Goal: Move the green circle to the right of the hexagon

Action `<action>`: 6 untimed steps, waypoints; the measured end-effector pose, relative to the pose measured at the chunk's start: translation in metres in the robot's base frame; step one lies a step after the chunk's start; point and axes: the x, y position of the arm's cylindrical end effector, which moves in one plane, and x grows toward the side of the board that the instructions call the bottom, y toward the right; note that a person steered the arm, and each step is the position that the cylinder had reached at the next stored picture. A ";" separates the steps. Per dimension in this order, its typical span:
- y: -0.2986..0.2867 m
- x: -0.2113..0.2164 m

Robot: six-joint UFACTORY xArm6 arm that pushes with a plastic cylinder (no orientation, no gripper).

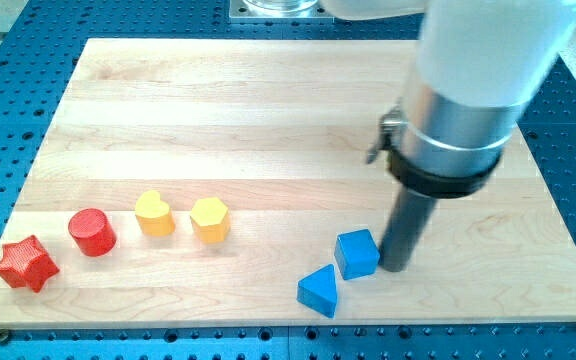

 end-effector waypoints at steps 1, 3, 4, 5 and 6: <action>-0.024 0.000; -0.052 -0.008; 0.049 -0.043; 0.125 -0.100; 0.185 -0.155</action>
